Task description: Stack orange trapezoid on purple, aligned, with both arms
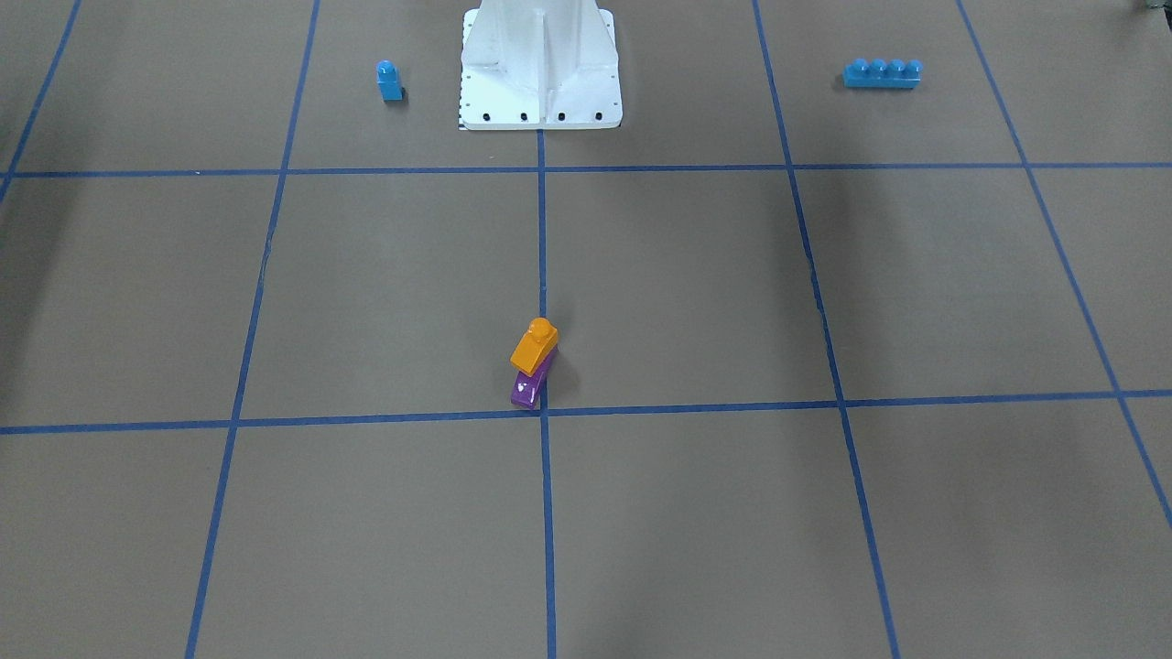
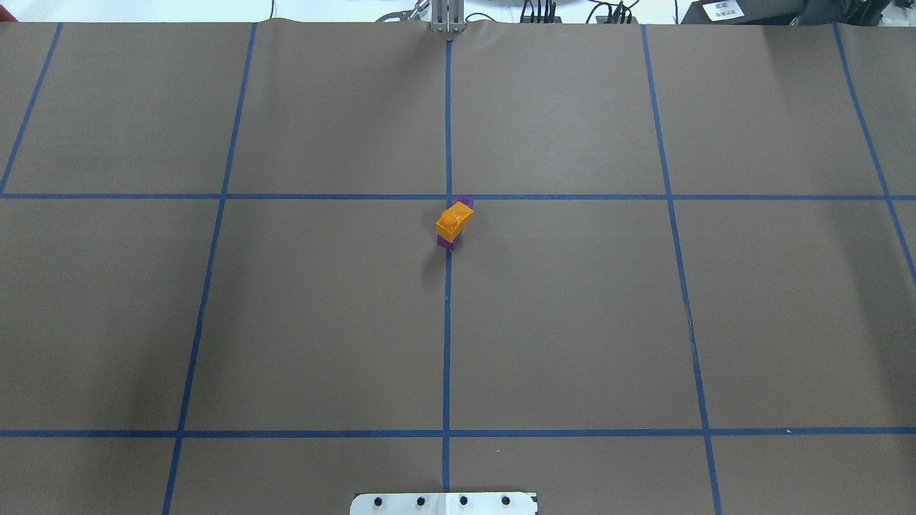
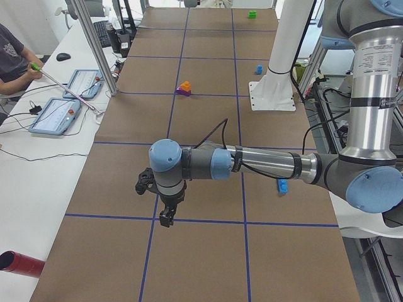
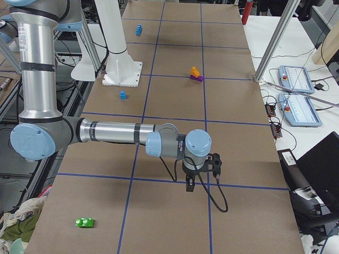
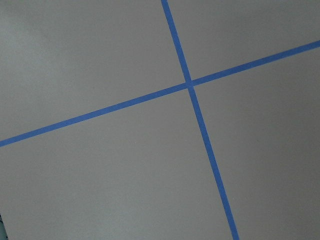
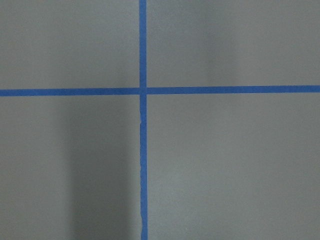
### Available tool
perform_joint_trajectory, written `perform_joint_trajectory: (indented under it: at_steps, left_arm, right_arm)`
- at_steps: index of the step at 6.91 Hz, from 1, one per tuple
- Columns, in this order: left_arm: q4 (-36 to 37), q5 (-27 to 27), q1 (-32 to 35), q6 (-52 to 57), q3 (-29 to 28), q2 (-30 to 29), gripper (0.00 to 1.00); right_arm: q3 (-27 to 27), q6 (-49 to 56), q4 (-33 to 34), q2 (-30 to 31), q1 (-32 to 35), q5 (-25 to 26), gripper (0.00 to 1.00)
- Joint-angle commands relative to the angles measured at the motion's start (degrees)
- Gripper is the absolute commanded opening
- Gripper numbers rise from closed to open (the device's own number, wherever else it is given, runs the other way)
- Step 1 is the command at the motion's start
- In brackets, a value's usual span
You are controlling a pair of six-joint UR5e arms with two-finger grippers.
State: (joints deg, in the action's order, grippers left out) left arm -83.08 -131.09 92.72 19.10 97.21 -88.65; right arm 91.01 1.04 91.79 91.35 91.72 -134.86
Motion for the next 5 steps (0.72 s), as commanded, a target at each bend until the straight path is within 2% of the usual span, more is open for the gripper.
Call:
perform_joint_trajectory:
  at_steps: [1,3,5]
  left_arm:
    - [0.02,-0.49,0.0,-0.12,-0.09,0.93,1.0]
    - [-0.85,-0.49,-0.17,-7.29,-0.18,0.76,1.0]
    - [-0.94,-0.49,-0.35,-7.59,-0.09,0.59,1.0]
  right_arm:
    - [0.04,-0.16,-0.03,0.32,0.04,-0.14,1.0]
    - [0.39,-0.08,-0.03,0.84,0.04,-0.14,1.0]
    - [0.48,-0.08,-0.03,1.29,0.04,-0.14,1.0]
